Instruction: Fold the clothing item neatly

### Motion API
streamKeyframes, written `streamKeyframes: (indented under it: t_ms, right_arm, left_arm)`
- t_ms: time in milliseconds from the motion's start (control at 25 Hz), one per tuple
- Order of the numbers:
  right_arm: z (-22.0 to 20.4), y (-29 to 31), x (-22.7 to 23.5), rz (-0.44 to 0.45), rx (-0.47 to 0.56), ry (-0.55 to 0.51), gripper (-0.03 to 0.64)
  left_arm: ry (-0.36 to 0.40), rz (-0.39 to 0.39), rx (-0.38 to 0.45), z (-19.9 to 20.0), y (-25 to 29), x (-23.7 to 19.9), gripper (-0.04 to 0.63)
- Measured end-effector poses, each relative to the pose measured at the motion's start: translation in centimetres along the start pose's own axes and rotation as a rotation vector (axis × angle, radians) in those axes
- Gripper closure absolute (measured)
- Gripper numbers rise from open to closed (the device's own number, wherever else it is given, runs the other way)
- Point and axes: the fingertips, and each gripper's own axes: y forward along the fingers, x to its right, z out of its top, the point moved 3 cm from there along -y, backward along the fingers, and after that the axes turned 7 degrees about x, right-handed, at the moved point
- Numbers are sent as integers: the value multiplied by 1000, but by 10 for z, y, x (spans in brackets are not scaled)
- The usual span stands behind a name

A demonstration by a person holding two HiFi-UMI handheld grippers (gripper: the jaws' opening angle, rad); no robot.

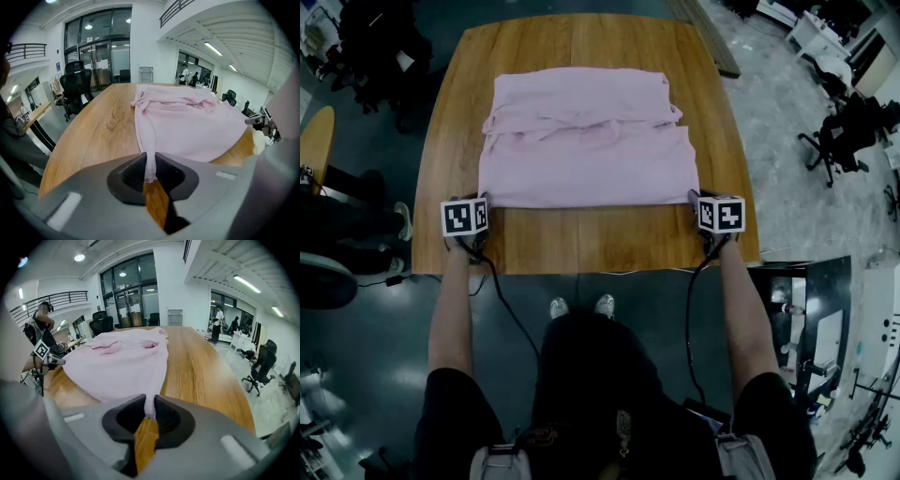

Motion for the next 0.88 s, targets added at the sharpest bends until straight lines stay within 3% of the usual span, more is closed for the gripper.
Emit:
streamKeyframes:
  t_ms: [240, 520, 680, 880]
  right_arm:
    - [-42, -44, -21, 23, -25, 25, 565]
    - [-77, -88, -59, -49, -15, 6, 565]
    - [-81, -116, -72, -63, 7, 3, 565]
    - [-63, -146, -83, -63, 53, 1, 565]
  left_arm:
    - [28, -25, -21, -50, -52, 9, 543]
    - [67, -23, -25, -87, -97, 3, 545]
    - [72, -46, 3, -92, -126, 1, 545]
    - [77, -61, 63, -70, -159, -4, 548]
